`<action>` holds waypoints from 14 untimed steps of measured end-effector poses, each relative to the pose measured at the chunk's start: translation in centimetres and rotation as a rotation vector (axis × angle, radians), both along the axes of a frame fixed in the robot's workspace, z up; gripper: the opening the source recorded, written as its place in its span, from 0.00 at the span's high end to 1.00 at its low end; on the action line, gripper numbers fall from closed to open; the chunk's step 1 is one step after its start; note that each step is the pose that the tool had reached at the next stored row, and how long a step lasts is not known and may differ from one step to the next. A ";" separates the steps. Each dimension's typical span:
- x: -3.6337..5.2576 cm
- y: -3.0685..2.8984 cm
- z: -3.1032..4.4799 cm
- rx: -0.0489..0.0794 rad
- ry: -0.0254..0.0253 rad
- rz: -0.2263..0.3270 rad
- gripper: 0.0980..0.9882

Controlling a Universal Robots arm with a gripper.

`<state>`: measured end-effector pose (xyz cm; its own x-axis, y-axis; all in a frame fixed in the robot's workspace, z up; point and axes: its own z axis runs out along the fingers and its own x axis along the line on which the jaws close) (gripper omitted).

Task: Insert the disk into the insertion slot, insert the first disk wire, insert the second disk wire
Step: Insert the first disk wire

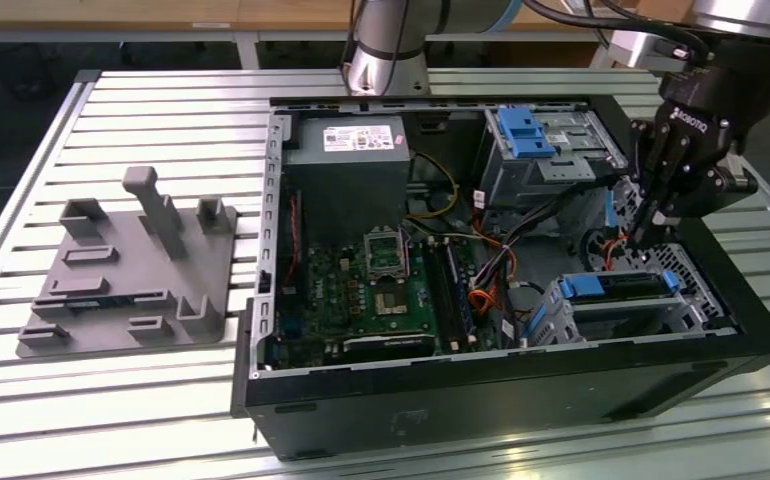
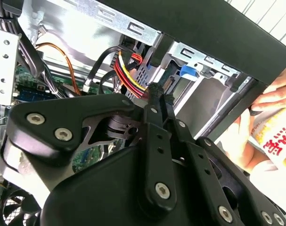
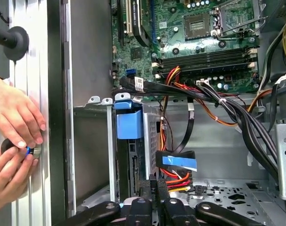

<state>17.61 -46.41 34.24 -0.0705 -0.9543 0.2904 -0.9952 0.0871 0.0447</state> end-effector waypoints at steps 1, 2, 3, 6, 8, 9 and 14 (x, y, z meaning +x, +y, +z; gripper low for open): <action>0.00 -0.04 0.00 0.001 0.0000 0.000 0.93; 0.00 -0.08 -0.01 0.001 -0.0001 0.000 0.93; 0.00 -0.09 -0.01 0.001 0.0000 0.000 0.93; -0.01 -0.09 -0.01 0.001 -0.0001 0.000 0.93; -0.01 -0.09 -0.01 0.000 -0.0001 0.000 0.93; -0.02 -0.14 -0.01 0.002 -0.0003 0.000 0.93; -0.02 -0.61 0.13 0.061 -0.0022 0.000 0.93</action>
